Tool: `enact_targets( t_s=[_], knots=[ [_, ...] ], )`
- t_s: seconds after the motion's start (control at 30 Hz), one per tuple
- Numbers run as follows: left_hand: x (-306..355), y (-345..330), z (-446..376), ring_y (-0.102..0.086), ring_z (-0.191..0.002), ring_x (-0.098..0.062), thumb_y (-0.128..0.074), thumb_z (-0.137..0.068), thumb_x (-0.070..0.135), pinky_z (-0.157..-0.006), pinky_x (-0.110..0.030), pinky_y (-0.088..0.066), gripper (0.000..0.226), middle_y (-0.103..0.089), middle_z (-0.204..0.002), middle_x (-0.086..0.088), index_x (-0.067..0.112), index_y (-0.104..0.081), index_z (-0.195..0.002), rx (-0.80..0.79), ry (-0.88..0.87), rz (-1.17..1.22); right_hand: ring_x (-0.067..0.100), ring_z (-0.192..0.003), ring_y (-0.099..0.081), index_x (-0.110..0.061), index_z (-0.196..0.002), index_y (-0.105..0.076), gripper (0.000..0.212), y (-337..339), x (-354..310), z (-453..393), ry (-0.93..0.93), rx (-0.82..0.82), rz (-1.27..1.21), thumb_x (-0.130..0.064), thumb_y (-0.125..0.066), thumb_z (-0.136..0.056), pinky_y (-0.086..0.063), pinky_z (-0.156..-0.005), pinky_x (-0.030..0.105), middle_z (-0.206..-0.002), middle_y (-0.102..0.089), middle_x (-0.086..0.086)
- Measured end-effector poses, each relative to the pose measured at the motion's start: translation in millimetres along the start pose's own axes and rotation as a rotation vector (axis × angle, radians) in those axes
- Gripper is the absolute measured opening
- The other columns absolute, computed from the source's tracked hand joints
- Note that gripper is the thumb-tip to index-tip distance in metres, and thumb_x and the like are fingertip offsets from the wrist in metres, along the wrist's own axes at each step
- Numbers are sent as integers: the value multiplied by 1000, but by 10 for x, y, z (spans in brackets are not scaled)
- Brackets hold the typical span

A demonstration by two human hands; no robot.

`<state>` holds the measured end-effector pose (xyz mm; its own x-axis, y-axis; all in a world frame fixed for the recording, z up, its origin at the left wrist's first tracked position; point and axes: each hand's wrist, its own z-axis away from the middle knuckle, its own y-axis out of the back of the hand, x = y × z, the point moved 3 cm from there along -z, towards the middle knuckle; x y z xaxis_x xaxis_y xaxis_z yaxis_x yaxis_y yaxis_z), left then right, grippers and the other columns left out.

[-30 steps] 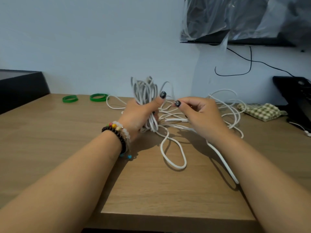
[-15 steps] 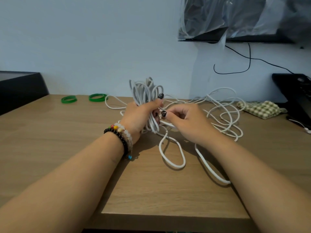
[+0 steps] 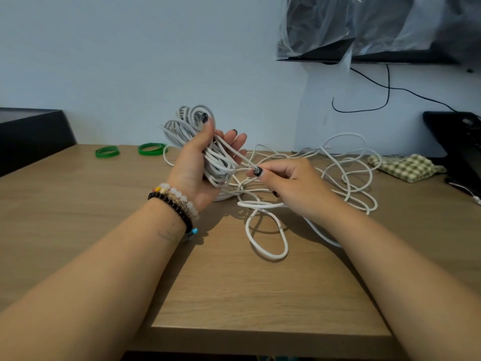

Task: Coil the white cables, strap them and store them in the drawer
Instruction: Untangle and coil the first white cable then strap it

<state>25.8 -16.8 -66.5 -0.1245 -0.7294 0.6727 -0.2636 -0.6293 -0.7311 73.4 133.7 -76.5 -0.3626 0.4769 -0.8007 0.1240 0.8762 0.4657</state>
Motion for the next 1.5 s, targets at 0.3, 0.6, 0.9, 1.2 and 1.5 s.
enact_targets(
  t_s=[0.3,0.6,0.9,1.2,1.5],
  knots=[
    [44,26,-41,-51,-43,-6,-52,-96,41,-55,-23,-52,37,-48,-53,6,15,-50,-71,-33,11,134,-1,-44,-37,-21,-106,-75,21,-34,10,7,9,-84,63,-22,-56,-97,-28,-45,7,-44,-44,-19],
    [282,224,-147,-46,-46,-6,-55,-96,42,-58,-21,-40,37,-49,-52,9,18,-51,-68,187,-131,105,-6,-67,-60,-25,-104,-75,16,123,89,-57,-71,137,144,-25,-63,-92,-39,-54,6,-63,-60,-27],
    [213,189,-106,-48,-44,-9,-66,-91,30,-44,-22,-43,25,-53,-57,4,14,-54,-76,214,-213,-191,3,-71,-66,-28,-86,-77,14,9,-27,69,-41,-137,225,-15,-70,-86,-54,-68,21,-76,-72,-20],
    [119,195,-107,-55,-59,-22,-76,-81,38,-67,-41,-49,29,-61,-62,-1,13,-62,-77,261,-263,-639,-8,-66,-63,-11,-100,-75,15,44,-128,83,25,-96,-42,-10,-68,-87,-46,-60,7,-81,-73,-9],
    [-102,130,-69,-58,-63,-20,-72,-84,34,-68,-37,-52,24,-62,-66,-2,11,-64,-82,29,-91,-718,1,-78,-69,-22,-86,-76,13,104,-75,26,24,81,-99,-10,-74,-81,-50,-69,12,-82,-75,-9]
  ],
)
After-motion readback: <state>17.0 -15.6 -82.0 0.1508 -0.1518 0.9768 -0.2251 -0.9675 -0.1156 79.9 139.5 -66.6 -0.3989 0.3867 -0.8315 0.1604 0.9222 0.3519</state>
